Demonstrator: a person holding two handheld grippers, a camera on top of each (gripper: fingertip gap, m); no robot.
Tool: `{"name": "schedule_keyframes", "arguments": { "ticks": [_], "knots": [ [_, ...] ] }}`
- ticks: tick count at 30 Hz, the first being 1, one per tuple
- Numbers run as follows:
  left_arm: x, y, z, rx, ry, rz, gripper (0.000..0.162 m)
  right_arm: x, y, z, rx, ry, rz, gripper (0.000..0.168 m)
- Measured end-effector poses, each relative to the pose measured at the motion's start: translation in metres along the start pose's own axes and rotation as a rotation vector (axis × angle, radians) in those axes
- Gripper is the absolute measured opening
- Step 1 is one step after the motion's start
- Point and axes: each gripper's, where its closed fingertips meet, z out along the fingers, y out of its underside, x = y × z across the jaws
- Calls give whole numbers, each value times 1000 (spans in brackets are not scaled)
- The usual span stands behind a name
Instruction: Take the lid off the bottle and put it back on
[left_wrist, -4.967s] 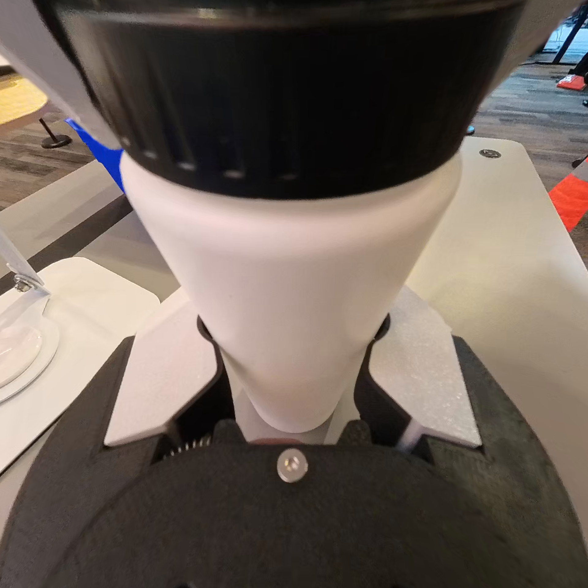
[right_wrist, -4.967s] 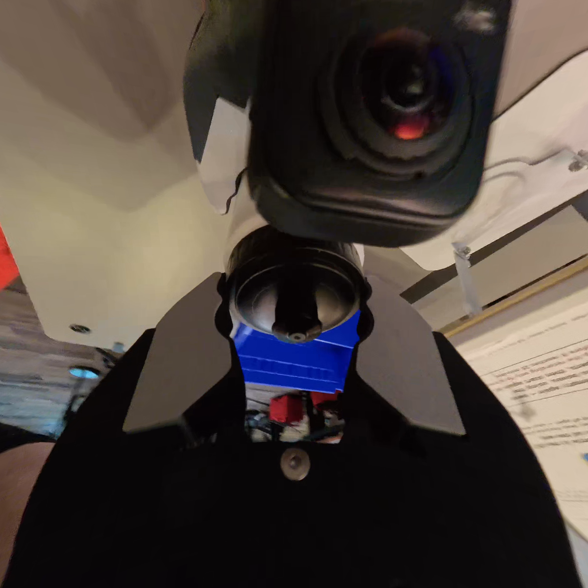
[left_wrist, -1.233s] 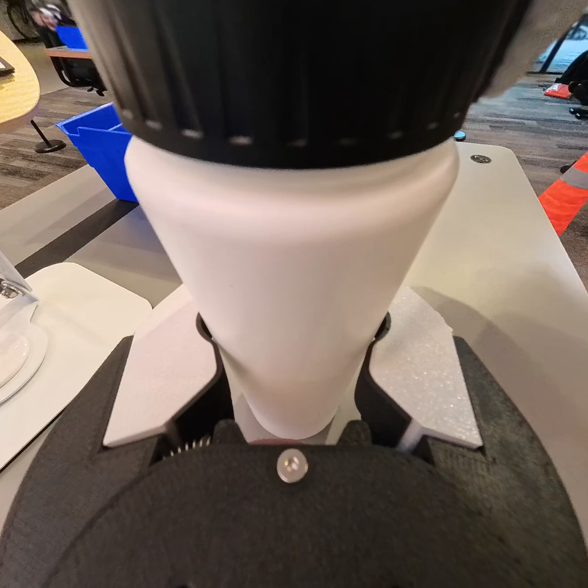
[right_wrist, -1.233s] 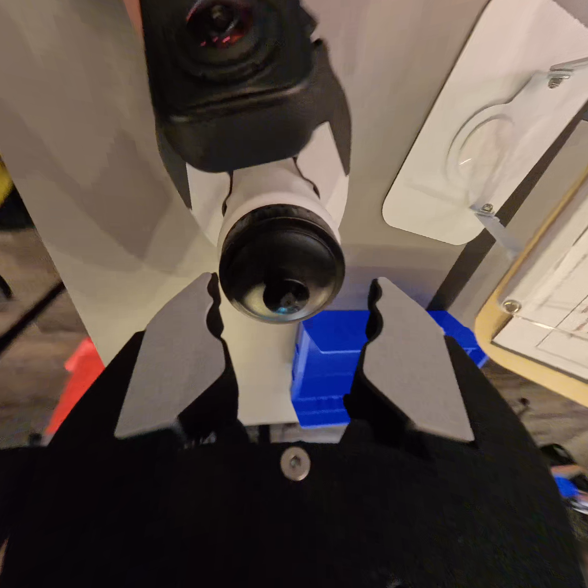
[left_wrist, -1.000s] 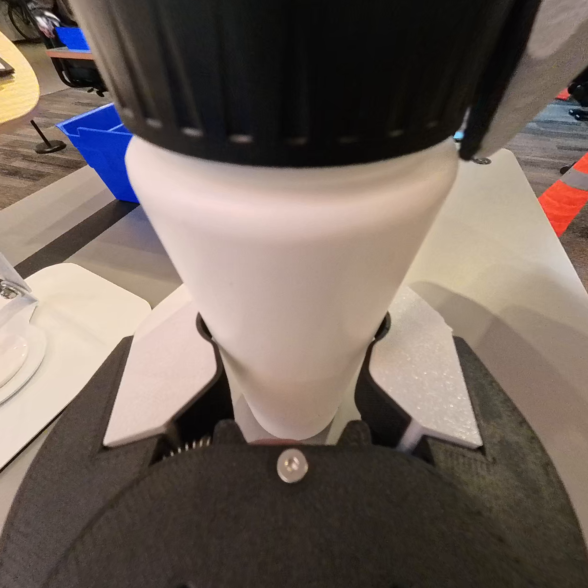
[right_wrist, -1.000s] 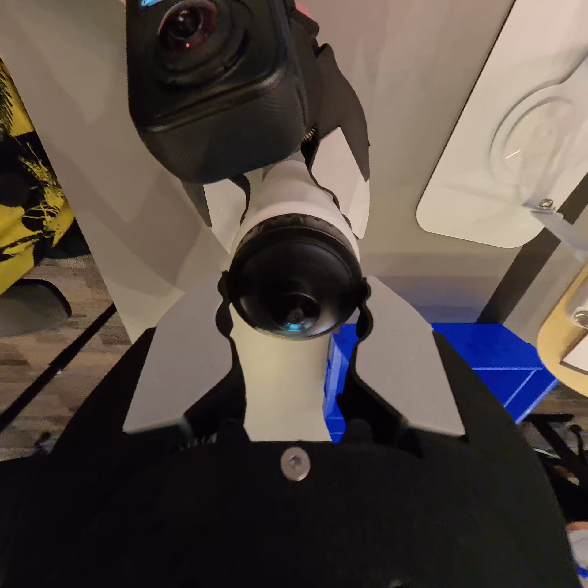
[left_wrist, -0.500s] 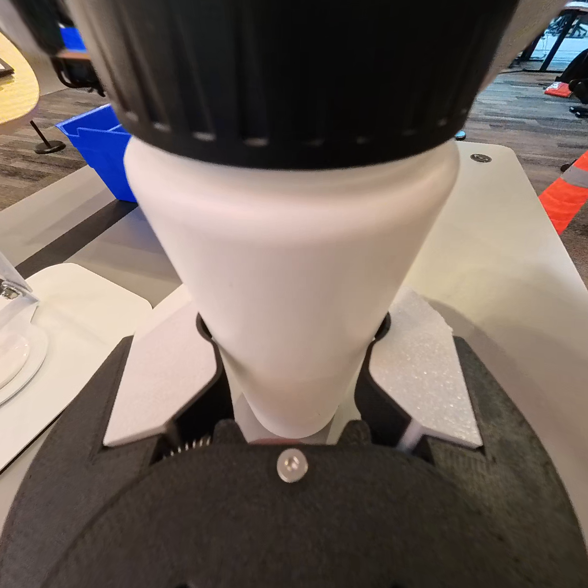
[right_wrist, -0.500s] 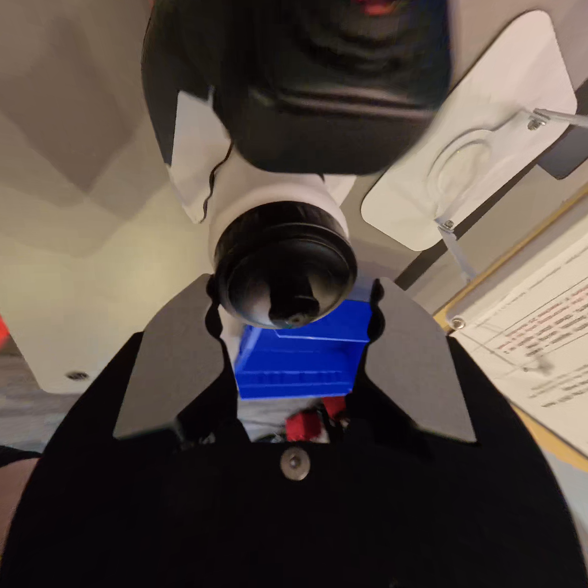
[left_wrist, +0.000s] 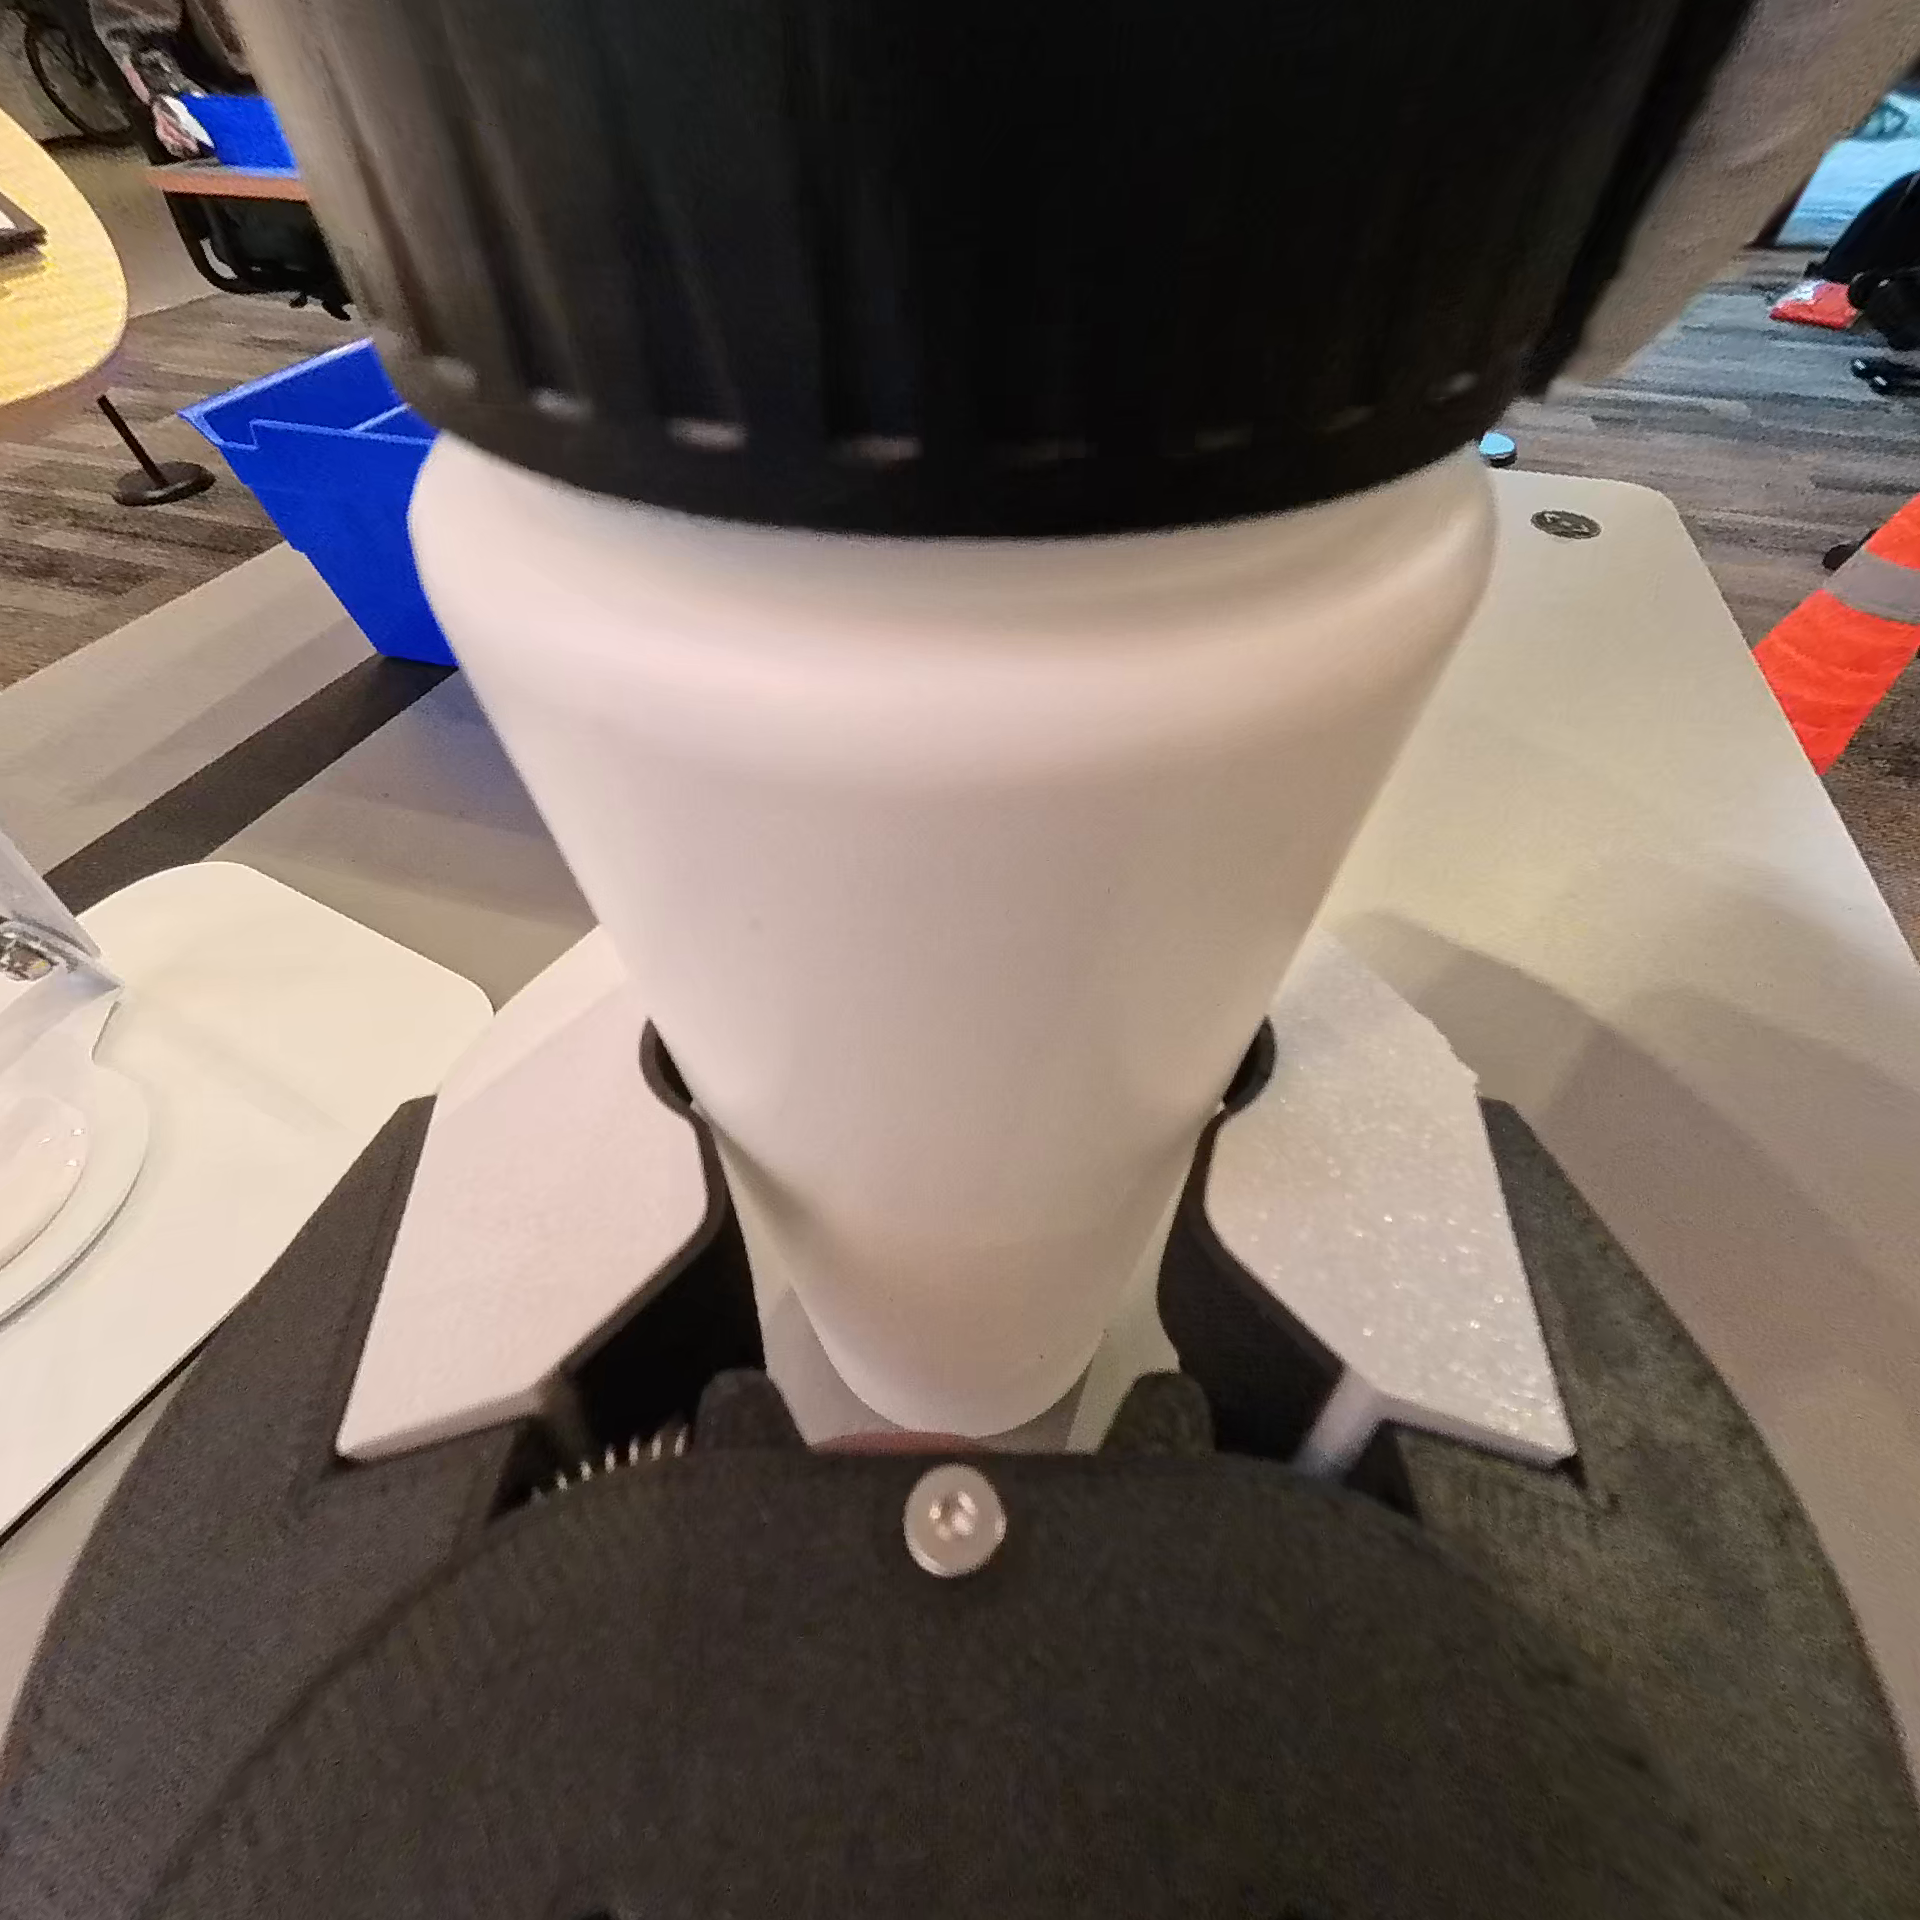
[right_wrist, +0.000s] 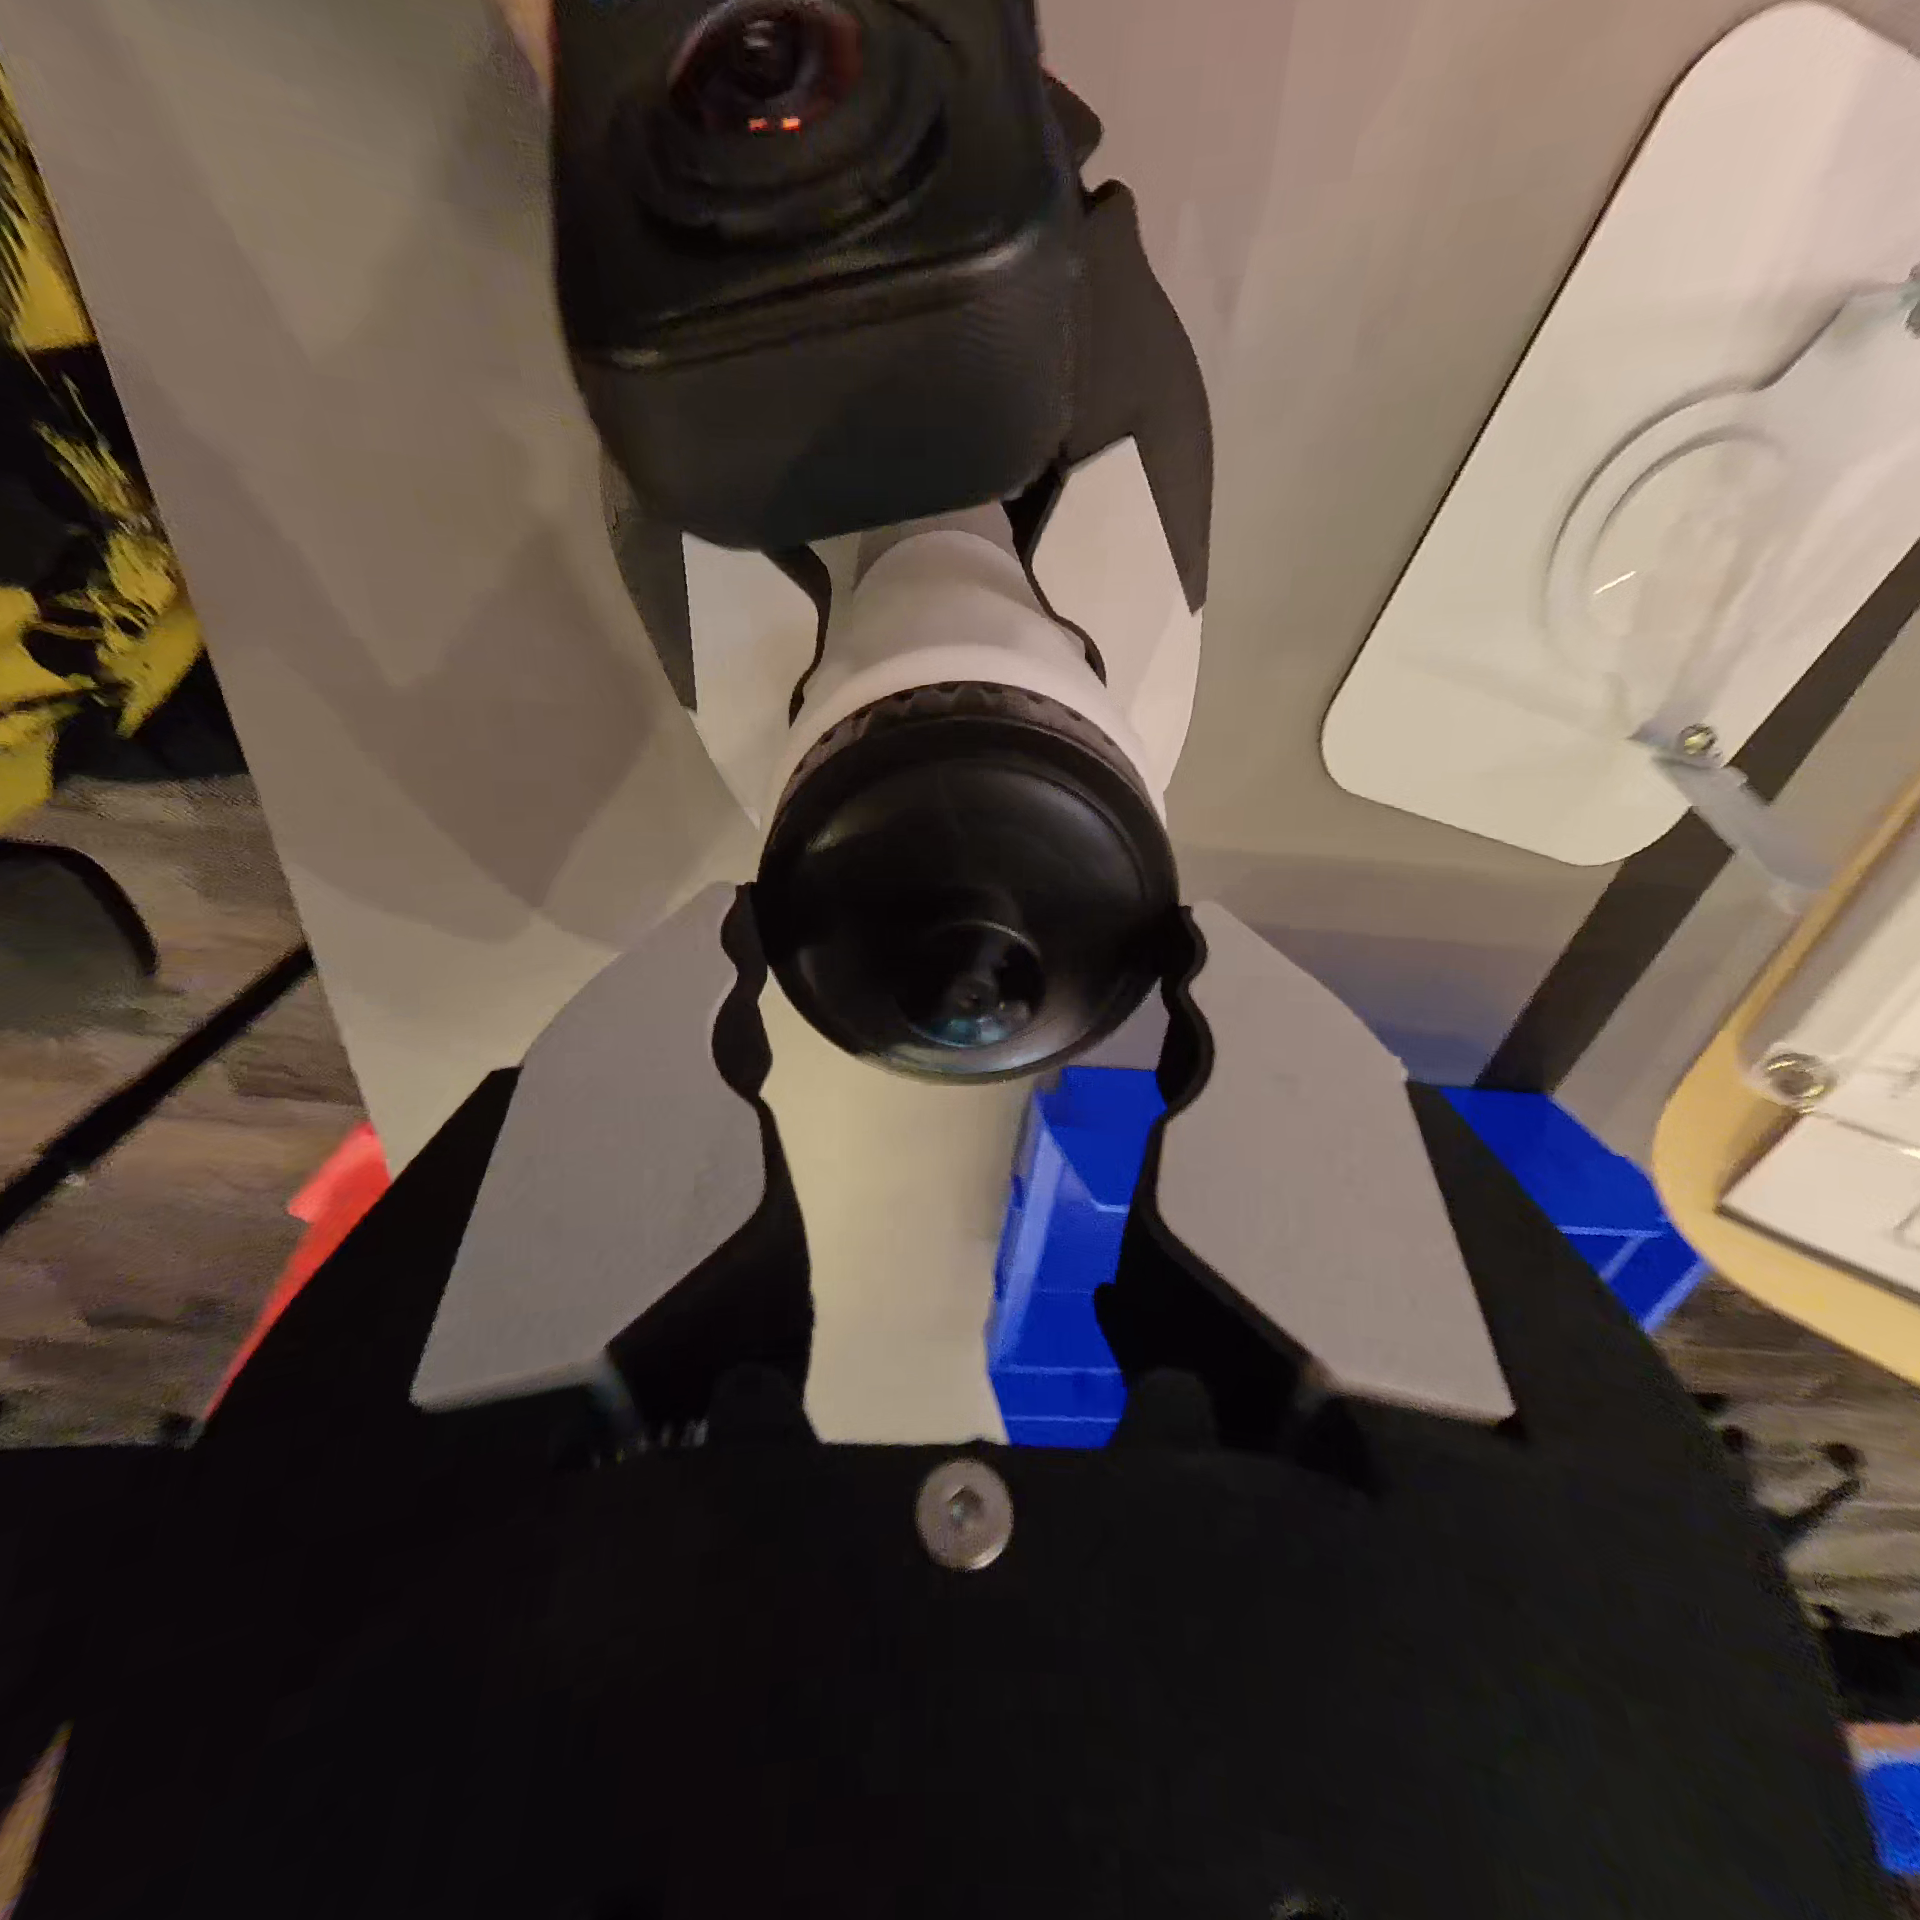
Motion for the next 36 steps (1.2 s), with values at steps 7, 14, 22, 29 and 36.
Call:
{"name": "schedule_keyframes", "arguments": {
  "ticks": [7, 14, 22, 29, 36],
  "knots": [
    [0, 0, 0, 2, 1, 0, 100, 5, 1, -4, -193, 143, -339, 72],
    [0, 0, 0, -5, 2, 2, 100, 4, -4, -9, -93, 156, -198, 76],
    [1, 0, 1, -5, 1, 0, 100, -1, 0, -3, 52, -24, 205, 73],
    [0, 0, 1, 0, 0, 0, 100, 0, -1, -5, -14, 48, 10, 71],
    [0, 0, 1, 0, 1, 1, 100, 4, 0, -9, -211, 168, -372, 69]
  ]
}}
